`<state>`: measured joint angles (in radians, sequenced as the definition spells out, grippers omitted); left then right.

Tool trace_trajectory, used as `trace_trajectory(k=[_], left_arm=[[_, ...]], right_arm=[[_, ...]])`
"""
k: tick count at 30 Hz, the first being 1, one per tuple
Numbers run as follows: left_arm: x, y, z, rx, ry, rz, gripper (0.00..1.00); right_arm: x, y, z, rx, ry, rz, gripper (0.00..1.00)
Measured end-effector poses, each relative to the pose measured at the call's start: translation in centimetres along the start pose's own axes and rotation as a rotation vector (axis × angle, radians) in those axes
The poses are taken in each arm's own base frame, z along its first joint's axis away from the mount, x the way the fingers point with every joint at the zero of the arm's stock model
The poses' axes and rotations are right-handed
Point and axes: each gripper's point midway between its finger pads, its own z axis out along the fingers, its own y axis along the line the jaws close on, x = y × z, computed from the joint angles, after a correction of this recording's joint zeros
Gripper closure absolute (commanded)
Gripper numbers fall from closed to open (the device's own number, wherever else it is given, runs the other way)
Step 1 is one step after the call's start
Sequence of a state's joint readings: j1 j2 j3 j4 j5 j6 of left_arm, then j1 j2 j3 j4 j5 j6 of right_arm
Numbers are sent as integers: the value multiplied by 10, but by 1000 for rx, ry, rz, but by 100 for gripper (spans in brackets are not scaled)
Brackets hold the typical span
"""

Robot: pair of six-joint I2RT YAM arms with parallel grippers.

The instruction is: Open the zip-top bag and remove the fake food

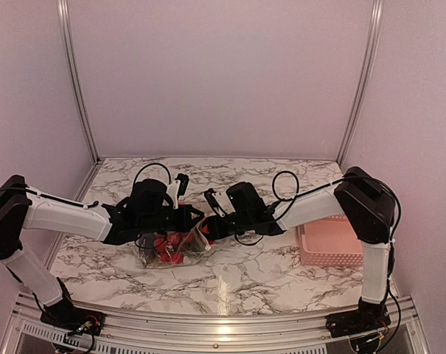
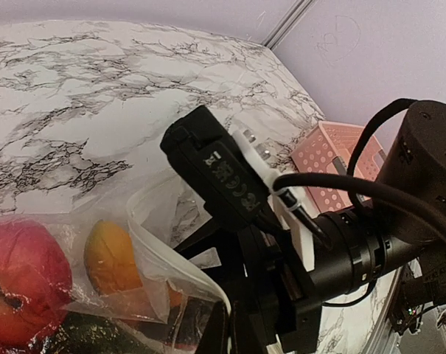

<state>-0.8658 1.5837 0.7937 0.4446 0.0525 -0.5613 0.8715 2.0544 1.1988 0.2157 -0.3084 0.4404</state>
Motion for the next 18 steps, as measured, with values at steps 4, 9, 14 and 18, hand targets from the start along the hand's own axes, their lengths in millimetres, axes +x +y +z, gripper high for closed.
trace_trajectory(k=[4, 9, 14, 18], left_arm=[[0, 1, 0, -2, 1, 0, 100], [2, 2, 3, -7, 7, -1, 100], [3, 6, 4, -17, 8, -3, 100], [2, 8, 4, -22, 6, -5, 100]], right_arm=[[-11, 12, -24, -12, -39, -17, 70], [-13, 15, -46, -11, -58, -18, 70], [4, 2, -71, 21, -45, 5, 70], [13, -13, -104, 63, -57, 32, 68]])
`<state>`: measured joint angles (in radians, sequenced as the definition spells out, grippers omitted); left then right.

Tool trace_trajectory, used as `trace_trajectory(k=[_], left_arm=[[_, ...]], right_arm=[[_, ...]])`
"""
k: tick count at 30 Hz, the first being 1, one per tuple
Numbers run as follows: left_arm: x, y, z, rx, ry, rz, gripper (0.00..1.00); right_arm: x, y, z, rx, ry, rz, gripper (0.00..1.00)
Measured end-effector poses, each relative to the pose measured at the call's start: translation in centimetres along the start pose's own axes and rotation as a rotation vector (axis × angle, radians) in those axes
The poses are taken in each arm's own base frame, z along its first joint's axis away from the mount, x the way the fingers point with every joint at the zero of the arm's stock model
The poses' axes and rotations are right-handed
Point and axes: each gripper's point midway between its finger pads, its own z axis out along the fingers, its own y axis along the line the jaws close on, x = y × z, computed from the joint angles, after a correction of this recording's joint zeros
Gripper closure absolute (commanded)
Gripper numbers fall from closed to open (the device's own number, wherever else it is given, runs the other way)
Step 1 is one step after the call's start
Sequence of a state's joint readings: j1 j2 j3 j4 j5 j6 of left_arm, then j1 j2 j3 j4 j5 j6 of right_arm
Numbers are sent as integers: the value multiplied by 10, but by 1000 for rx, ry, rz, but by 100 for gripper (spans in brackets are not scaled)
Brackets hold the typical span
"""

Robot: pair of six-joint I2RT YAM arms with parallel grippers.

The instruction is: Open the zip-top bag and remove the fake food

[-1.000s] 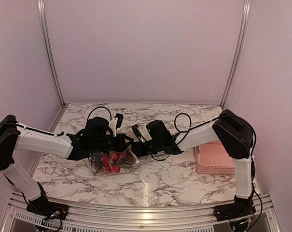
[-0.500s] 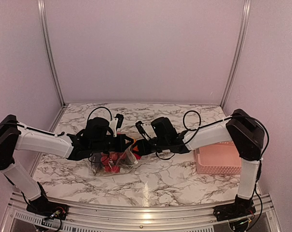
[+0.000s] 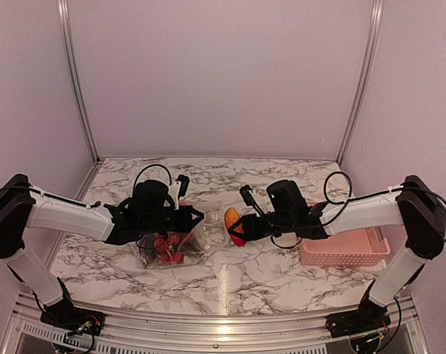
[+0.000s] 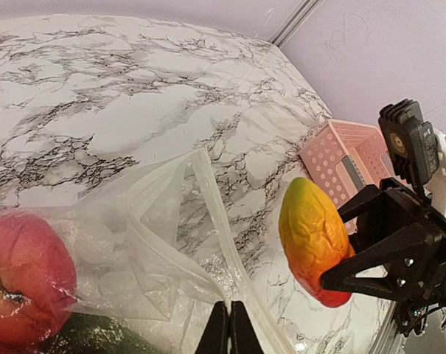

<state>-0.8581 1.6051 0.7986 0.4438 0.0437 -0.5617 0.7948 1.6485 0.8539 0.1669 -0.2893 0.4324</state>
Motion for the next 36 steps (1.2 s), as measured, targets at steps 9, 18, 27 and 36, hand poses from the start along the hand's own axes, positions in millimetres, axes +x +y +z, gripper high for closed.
trace_trajectory(k=[9, 18, 27, 36], left_arm=[[6, 4, 8, -3, 25, -3, 100], [6, -2, 14, 22, 39, -4, 100], [11, 3, 18, 21, 58, -13, 100], [8, -1, 19, 36, 57, -16, 100]], right_arm=[[-37, -30, -101, 163, -163, 17, 66], [-46, -120, -195, 468, -266, 132, 67], [0, -171, -205, 617, -163, 226, 69], [53, -201, -163, 617, 23, 302, 63]])
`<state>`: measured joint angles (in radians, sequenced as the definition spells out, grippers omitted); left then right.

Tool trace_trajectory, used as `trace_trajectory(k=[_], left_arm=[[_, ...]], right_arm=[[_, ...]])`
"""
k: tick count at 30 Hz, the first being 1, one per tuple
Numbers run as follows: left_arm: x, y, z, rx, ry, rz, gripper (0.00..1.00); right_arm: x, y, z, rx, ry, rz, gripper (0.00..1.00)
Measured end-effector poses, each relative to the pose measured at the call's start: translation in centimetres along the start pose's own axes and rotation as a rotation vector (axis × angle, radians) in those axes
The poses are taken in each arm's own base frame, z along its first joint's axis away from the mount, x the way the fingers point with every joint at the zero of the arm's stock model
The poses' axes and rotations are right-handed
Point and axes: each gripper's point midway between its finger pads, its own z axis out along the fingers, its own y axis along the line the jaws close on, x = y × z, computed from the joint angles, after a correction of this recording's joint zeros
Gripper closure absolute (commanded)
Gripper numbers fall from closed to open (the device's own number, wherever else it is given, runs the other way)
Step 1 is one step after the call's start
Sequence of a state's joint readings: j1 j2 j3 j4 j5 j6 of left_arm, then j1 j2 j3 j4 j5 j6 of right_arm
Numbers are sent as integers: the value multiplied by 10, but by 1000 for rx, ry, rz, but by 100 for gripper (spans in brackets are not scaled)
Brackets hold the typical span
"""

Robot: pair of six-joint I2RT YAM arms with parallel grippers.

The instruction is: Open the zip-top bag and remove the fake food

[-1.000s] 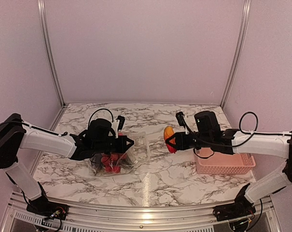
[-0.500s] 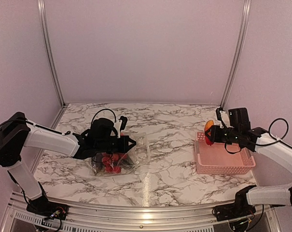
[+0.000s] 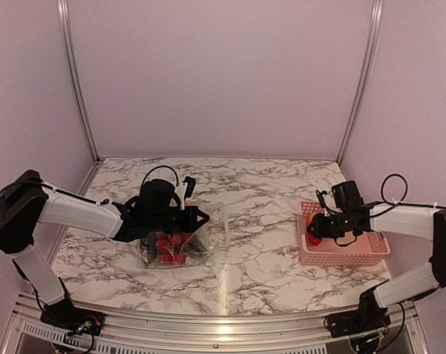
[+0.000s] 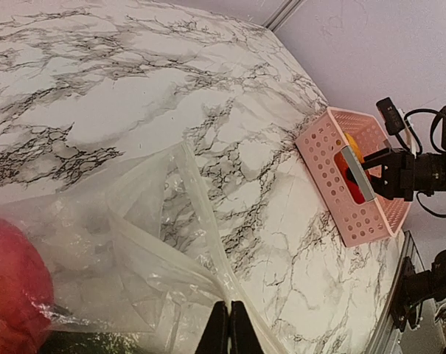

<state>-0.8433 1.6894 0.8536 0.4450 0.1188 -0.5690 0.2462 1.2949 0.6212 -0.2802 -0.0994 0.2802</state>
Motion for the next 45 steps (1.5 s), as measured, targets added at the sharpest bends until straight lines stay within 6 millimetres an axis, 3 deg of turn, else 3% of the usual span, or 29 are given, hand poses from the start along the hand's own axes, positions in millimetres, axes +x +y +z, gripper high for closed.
trace_trajectory(k=[6, 12, 21, 26, 31, 35, 45], left_arm=[[0, 0, 0, 3, 2, -1, 100], [-1, 2, 0, 0, 0, -3, 100], [-2, 3, -1, -3, -2, -4, 100], [-4, 3, -2, -4, -4, -5, 100], [-7, 0, -5, 2, -13, -4, 100], [-8, -1, -5, 7, -13, -4, 100], [-29, -20, -27, 46, -63, 9, 100]], right_arm=[[-6, -6, 18, 4, 8, 3, 49], [-31, -11, 31, 4, -22, -1, 29], [-62, -5, 25, -16, -86, -30, 23], [-74, 7, 2, -60, -141, -44, 24], [-101, 30, -39, -145, -252, -73, 25], [-110, 51, -56, -215, -295, -105, 26], [-89, 131, -47, -417, -247, -205, 33]])
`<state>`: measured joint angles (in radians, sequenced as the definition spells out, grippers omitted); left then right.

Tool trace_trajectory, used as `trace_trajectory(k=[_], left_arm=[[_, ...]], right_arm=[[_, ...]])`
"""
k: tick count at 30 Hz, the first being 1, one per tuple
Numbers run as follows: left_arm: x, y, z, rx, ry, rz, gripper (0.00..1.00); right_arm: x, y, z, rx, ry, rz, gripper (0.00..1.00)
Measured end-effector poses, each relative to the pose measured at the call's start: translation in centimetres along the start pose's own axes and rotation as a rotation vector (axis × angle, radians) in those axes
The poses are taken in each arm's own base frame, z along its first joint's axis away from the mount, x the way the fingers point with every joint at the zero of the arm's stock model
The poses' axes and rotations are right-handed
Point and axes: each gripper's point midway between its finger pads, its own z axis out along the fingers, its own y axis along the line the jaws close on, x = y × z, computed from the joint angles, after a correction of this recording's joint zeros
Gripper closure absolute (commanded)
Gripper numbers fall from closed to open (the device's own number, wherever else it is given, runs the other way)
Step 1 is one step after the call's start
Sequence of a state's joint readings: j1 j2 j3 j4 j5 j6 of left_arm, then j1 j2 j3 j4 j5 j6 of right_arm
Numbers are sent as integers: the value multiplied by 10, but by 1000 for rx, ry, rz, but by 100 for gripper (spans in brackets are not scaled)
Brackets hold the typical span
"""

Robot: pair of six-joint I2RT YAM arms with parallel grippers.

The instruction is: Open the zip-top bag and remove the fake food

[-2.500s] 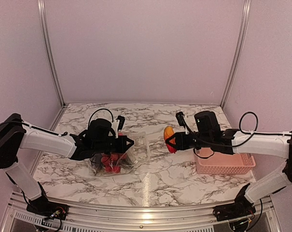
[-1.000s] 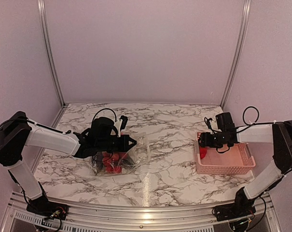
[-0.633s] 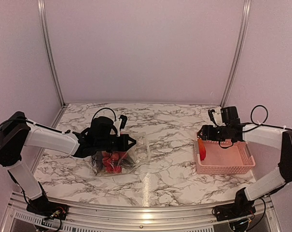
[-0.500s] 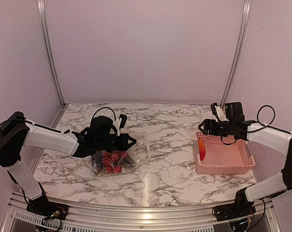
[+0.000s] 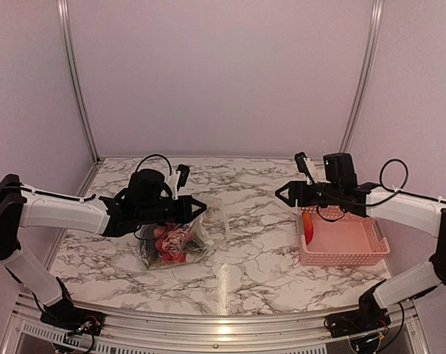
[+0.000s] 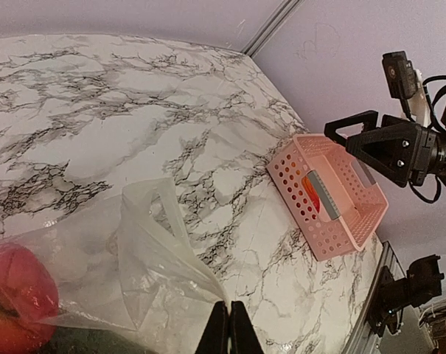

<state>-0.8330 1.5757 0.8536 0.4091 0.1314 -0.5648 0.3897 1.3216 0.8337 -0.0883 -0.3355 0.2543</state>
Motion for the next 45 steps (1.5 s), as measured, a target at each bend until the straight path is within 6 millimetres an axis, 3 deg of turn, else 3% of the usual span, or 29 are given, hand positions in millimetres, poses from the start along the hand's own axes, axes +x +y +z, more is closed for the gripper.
trace_trajectory(k=[7, 13, 21, 33, 39, 43, 45], left_arm=[[-17, -15, -20, 29, -40, 16, 100], [-9, -20, -28, 67, -16, 23, 100], [-2, -25, -32, 109, 4, 24, 100], [-4, -37, -34, 182, 8, 16, 100], [-6, -42, -36, 226, 17, 2, 100], [-5, -42, -37, 240, 20, -7, 100], [-5, -42, -37, 241, 20, -11, 100]], right_arm=[[25, 59, 47, -164, 41, -14, 35], [61, 101, 91, -257, 123, -23, 37], [54, 152, 141, -360, 85, -42, 38], [57, 171, 197, -421, 66, 58, 33], [52, 190, 206, -484, 51, 92, 27], [51, 196, 206, -508, 48, 118, 12], [53, 198, 209, -516, 54, 130, 10]])
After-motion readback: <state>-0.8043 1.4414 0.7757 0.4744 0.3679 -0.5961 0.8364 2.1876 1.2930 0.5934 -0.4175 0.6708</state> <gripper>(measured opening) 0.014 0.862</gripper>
